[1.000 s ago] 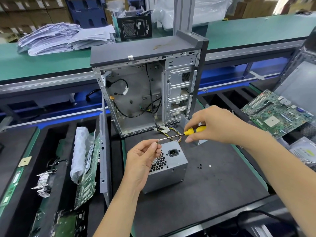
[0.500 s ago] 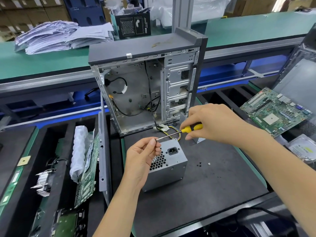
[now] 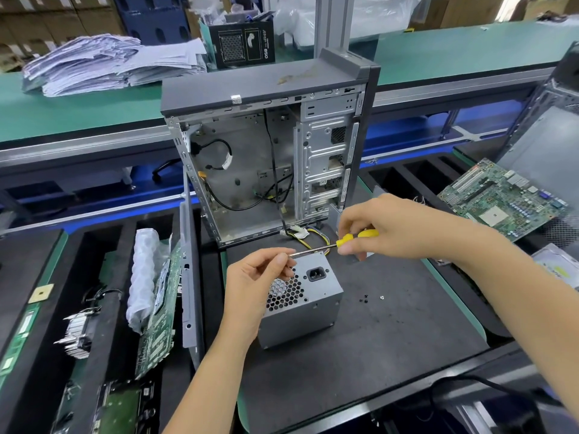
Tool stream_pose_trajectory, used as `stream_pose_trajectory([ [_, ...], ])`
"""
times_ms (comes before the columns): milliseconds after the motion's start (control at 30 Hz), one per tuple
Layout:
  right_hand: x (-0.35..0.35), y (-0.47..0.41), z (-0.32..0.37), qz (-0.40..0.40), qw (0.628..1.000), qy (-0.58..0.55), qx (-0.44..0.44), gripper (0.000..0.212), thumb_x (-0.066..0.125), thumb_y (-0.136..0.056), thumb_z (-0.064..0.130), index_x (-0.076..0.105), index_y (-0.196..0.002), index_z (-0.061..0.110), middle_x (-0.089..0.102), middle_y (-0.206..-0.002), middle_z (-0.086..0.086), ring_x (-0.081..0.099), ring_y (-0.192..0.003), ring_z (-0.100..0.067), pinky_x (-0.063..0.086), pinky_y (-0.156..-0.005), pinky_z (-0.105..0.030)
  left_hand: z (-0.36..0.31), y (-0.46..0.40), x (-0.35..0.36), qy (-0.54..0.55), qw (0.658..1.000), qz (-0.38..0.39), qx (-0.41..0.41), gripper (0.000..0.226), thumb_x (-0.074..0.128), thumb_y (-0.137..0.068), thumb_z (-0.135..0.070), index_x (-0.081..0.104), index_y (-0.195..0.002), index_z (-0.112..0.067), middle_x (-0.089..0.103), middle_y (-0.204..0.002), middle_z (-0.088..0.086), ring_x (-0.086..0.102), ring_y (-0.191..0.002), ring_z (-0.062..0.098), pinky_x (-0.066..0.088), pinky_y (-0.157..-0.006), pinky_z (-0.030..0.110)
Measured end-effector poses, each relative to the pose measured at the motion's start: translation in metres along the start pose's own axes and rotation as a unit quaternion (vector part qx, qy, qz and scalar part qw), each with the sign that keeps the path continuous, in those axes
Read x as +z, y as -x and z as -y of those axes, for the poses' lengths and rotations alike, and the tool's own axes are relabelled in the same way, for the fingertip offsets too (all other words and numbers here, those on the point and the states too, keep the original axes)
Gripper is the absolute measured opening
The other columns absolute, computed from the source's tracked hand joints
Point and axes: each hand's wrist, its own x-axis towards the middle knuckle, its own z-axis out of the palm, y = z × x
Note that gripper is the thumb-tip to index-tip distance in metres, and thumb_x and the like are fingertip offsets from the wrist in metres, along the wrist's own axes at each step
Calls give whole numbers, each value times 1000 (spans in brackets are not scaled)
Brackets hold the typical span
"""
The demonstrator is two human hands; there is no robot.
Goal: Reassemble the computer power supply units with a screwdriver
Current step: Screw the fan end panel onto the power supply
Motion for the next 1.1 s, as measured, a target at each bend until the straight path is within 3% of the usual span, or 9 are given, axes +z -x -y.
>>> stream_pose_trajectory([
  [167,-8,1,1,-2,997,79,13,19,65,-81,51,58,-86,35,68,-74,16,51,-76,10,41,-61,-24,2,1,-6,-75,997,22,-1,26,61,-86,-29,73,-108,-20,74,-99,4,69,-90,16,54,-82,26],
  [333,-2,-4,12,36,970,242,-4,26,68,-76,55,59,-92,36,60,-88,18,50,-81,-8,33,-55,-24,14,4,-11,-274,956,36,101,16,63,-93,-10,75,-101,-17,71,-97,-12,65,-97,7,49,-85,22],
  [467,9,-12,28,30,939,341,-33,22,66,-80,52,57,-95,38,48,-75,13,43,-71,-15,21,-48,-23,15,8,-10,-320,934,108,113,14,71,-86,-5,77,-92,-16,69,-91,-16,61,-95,1,46,-88,25],
  [533,12,-15,34,27,926,375,-40,22,65,-82,51,57,-95,36,33,-65,12,40,-68,-18,18,-47,-24,15,7,-10,-346,920,133,125,12,76,-81,-8,77,-90,-17,69,-92,-15,59,-95,0,44,-92,33],
  [667,14,-20,42,33,917,395,-44,21,65,-83,48,58,-98,35,25,-62,12,41,-68,-20,17,-46,-24,12,8,-9,-373,912,143,94,15,79,-78,-11,77,-90,-20,65,-93,-15,57,-98,5,39,-97,46],
  [1100,17,-25,49,68,904,418,-58,19,65,-85,44,57,-97,33,28,-64,9,41,-69,-21,27,-54,-26,11,6,-8,-390,906,146,80,7,78,-81,-15,79,-85,-21,65,-93,-13,56,-98,8,36,-99,45],
])
